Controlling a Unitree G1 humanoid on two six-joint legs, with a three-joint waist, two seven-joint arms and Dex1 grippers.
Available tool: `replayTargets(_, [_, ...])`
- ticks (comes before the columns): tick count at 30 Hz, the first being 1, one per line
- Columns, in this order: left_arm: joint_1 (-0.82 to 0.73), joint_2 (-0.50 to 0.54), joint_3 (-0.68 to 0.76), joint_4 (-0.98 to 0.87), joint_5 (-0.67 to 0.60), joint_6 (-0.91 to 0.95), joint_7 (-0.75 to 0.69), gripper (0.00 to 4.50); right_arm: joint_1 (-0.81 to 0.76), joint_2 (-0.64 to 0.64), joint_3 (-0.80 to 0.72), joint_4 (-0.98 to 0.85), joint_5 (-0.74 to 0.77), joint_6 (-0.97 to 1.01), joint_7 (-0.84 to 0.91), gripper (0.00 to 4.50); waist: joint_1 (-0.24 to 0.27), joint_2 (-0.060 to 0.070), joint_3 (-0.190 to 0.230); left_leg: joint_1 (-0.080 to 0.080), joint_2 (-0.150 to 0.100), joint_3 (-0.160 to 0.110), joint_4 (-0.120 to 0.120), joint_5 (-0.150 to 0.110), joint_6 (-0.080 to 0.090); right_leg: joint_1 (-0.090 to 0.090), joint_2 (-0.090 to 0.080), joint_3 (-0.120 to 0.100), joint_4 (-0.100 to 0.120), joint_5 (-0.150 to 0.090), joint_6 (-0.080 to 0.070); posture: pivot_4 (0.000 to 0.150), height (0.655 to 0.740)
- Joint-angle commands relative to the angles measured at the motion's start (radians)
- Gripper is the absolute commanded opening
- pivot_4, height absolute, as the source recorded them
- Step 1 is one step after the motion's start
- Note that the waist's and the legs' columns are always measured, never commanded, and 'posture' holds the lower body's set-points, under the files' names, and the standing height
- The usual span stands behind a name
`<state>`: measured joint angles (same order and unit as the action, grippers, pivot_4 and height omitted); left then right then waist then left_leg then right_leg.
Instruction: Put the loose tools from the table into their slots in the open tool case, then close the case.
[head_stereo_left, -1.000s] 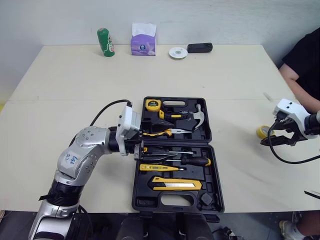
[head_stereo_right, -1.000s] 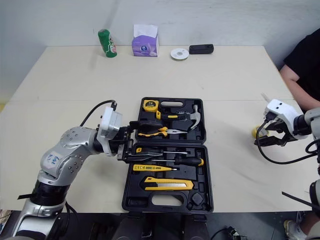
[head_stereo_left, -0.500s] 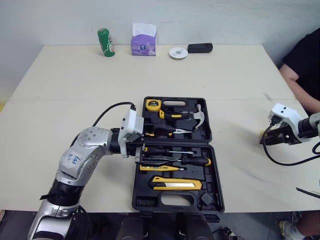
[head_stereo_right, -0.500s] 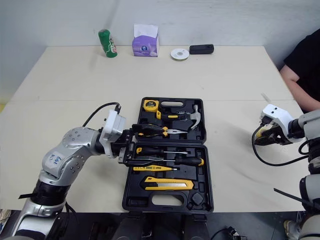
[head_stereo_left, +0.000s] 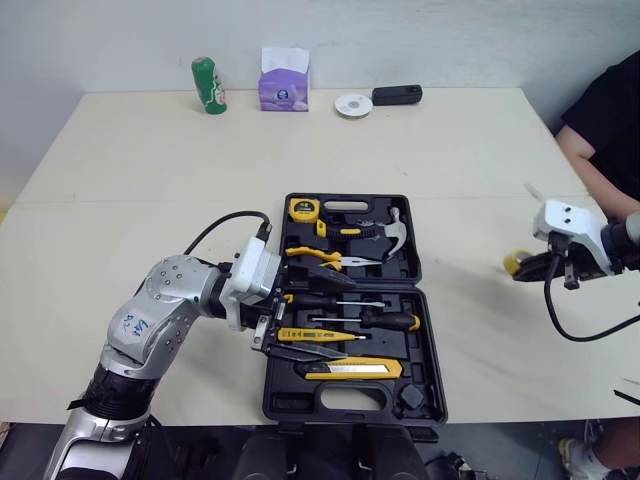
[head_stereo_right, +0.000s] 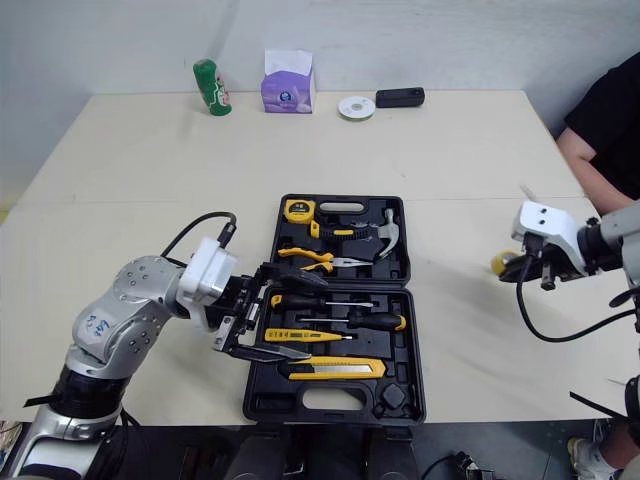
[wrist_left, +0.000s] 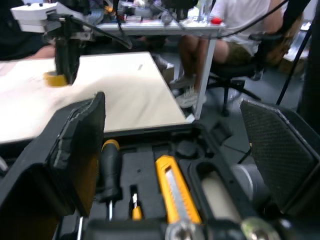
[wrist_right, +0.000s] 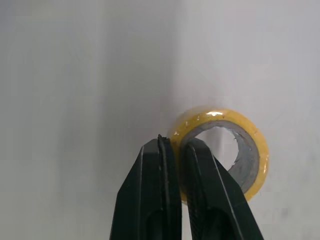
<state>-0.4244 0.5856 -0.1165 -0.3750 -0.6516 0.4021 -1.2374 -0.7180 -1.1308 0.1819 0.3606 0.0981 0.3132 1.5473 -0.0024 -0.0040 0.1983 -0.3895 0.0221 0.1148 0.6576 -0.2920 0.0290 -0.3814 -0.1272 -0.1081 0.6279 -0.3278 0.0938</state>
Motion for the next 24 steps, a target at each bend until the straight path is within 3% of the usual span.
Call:
replayTargets(1, [0.016, 0.013, 0.02, 0.025, 0.019, -0.073, -0.047, 4.5, 0.1, -0.033, -0.057, -0.321, 0.109, 0.101, 0.044, 0.02, 0.002, 0.0, 0.0, 0.0, 0.0, 0.0, 0.001, 0.0, 0.0, 0.0, 0.0, 0.0, 0.0, 0.0, 0.0, 0.15, 0.74])
replayTargets(7, [0.1, 0.037, 0.057, 0.062, 0.07, -0.161, -0.036, 4.5, 0.277, -0.047, -0.102, -0.795, 0.278, 0.301, -0.035, 0.02, 0.003, 0.0, 0.0, -0.001, 0.0, -0.003, 0.001, -0.001, 0.0, 0.001, -0.001, -0.002, -0.001, 0.0, 0.0, 0.15, 0.74])
replayTargets(12, [0.201, 0.085, 0.055, 0.056, 0.105, -0.216, -0.071, 4.5, 0.372, -0.042, -0.091, -1.056, 0.364, 0.422, -0.123, 0.02, 0.002, 0.0, 0.0, -0.001, 0.0, -0.005, 0.001, -0.003, 0.001, 0.003, -0.002, -0.003, -0.002, 0.0, 0.0, 0.15, 0.74])
replayTargets(17, [0.244, 0.087, 0.051, 0.013, 0.092, -0.202, -0.049, 4.5, 0.435, -0.045, -0.066, -1.154, 0.392, 0.454, -0.178, 0.02, 0.005, 0.0, 0.0, -0.001, 0.0, -0.007, 0.001, -0.006, 0.002, 0.004, -0.003, -0.004, -0.003, 0.0, 0.0, 0.15, 0.74])
replayTargets(24, [0.274, 0.084, 0.039, -0.002, 0.11, -0.209, -0.03, 4.5, 0.502, -0.066, 0.015, -1.148, 0.303, 0.405, -0.225, 0.02, 0.003, 0.0, 0.0, -0.001, -0.001, -0.007, 0.001, -0.006, 0.002, 0.005, -0.003, -0.005, -0.003, 0.0, 0.0, 0.15, 0.74])
